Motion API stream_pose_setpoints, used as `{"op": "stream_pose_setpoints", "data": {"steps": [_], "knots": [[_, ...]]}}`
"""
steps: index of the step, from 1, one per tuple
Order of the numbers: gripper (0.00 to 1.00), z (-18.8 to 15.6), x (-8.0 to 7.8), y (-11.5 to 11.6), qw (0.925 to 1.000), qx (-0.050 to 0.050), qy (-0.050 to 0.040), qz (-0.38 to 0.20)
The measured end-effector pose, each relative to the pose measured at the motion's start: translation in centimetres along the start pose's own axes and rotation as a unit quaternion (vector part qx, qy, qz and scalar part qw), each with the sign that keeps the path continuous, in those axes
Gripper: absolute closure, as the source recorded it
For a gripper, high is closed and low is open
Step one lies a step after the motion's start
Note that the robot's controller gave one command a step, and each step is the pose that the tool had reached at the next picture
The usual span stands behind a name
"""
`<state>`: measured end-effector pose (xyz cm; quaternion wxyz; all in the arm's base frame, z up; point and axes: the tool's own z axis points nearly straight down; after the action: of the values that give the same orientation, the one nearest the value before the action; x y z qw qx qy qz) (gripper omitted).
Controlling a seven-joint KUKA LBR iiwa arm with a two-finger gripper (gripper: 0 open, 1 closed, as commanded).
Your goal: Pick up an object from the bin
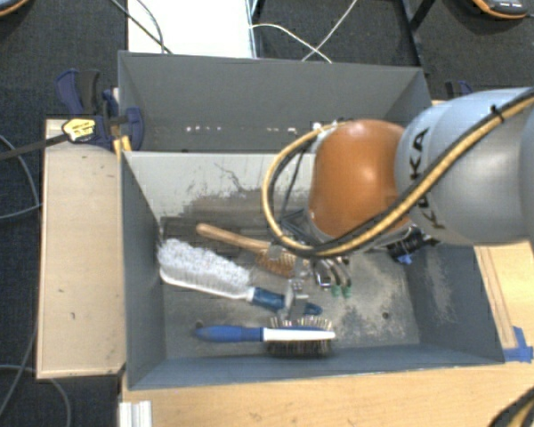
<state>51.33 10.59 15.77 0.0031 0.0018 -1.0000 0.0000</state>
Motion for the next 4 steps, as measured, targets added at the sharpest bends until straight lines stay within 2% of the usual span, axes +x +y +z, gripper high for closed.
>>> {"op": "stream_pose_setpoints", "data": {"steps": [1,2,3,4], "knots": [[0.00,-0.4,-0.2,-0.1,1.0000,-0.001,-0.0042,0.003],[0.00,8.6,-3.0,9.7,0.9985,-0.002,-0.0054,0.054],[0.00,4.9,-2.0,9.5,0.9986,-0.001,-0.0090,0.052],[0.00,8.0,-2.8,9.6,0.9984,-0.002,-0.0049,0.056]]}}
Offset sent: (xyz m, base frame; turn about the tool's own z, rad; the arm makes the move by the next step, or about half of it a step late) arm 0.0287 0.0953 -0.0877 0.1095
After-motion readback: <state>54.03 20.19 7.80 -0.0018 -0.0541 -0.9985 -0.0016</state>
